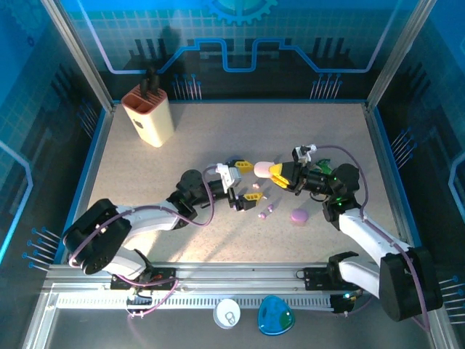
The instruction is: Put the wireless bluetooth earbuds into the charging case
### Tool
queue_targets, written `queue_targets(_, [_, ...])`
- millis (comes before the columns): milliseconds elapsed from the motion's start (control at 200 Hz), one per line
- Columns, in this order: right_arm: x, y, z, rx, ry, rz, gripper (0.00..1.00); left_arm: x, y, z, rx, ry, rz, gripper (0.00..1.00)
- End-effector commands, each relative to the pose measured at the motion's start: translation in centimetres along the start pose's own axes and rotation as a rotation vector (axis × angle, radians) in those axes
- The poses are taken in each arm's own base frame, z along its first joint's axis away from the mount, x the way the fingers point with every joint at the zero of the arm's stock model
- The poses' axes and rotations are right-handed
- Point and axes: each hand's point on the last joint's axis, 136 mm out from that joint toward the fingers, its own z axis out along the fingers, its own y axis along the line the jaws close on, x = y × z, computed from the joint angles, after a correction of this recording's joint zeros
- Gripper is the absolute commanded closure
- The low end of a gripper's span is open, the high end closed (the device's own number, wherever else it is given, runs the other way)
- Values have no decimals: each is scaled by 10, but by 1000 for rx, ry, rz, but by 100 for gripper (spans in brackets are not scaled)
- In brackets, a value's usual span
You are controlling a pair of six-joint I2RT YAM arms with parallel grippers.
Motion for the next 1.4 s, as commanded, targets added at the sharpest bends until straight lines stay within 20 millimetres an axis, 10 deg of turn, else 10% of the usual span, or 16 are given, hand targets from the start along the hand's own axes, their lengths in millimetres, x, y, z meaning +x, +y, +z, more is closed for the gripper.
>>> queue_targets(0, [3,15,-4,-62,6,-12,82,-33,-3,5,37,-118,39,16])
queue_targets(1396, [9,-7,-9,-10,-9,23,84,-39,-6,25,128,-129,-11,46])
